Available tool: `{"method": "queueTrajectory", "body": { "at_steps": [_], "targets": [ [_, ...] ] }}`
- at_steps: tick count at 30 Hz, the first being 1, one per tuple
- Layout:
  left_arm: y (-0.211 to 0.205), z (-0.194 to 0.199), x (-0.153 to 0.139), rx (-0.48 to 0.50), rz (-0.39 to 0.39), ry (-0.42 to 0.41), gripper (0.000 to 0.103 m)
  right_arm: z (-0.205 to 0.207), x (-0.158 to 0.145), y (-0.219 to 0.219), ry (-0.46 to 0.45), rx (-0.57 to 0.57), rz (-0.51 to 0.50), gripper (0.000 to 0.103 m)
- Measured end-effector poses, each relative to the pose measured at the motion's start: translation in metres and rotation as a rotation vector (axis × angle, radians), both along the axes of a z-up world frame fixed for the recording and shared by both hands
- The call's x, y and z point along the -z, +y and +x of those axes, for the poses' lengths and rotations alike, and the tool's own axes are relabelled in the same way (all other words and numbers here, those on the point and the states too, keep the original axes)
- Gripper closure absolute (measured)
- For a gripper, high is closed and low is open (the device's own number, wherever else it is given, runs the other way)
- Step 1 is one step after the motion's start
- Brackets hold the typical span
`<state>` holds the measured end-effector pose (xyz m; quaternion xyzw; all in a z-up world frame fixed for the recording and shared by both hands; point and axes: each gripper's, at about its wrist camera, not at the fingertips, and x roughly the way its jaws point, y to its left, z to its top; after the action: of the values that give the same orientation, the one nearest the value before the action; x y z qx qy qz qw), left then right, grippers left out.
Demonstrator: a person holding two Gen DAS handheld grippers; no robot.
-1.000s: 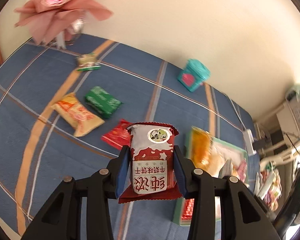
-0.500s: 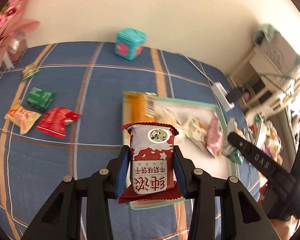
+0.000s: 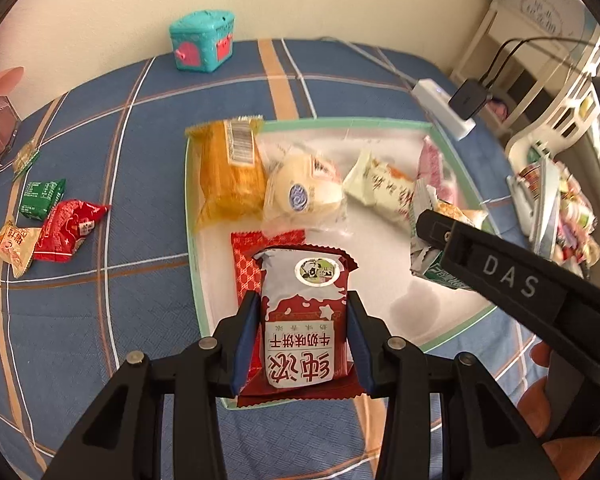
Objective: Organize snacks
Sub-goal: 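Carry both packets into the white tray and open both tools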
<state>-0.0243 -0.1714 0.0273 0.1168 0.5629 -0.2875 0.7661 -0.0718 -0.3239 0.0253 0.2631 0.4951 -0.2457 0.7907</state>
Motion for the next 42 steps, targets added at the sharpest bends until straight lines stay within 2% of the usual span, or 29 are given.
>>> {"method": "queueTrajectory", "body": {
  "at_steps": [7, 20, 27, 33, 38, 42],
  "targets": [
    [-0.007, 0.001, 0.021, 0.007, 0.054, 0.025, 0.059, 0.004, 0.025, 0.002, 0.053, -0.014, 0.048, 0.048],
    [-0.010, 0.004, 0.035, 0.002, 0.067, 0.054, 0.059, 0.006, 0.041, 0.001, 0.091, -0.015, 0.075, 0.046],
    [-0.012, 0.005, 0.033, 0.008, 0.054, 0.063, 0.047, 0.006, 0.034, 0.002, 0.074, -0.016, 0.068, 0.046],
    [-0.007, 0.004, 0.017, 0.002, 0.006, 0.053, 0.042, 0.006, 0.019, 0.003, 0.029, -0.014, 0.051, 0.046],
    [0.007, 0.009, 0.003, -0.040, -0.036, 0.041, 0.042, 0.004, 0.003, 0.005, -0.017, -0.016, 0.031, 0.046],
    [0.023, 0.019, -0.006, -0.118, -0.042, 0.013, 0.042, 0.003, -0.004, 0.005, -0.038, -0.013, 0.023, 0.047]
  ]
}}
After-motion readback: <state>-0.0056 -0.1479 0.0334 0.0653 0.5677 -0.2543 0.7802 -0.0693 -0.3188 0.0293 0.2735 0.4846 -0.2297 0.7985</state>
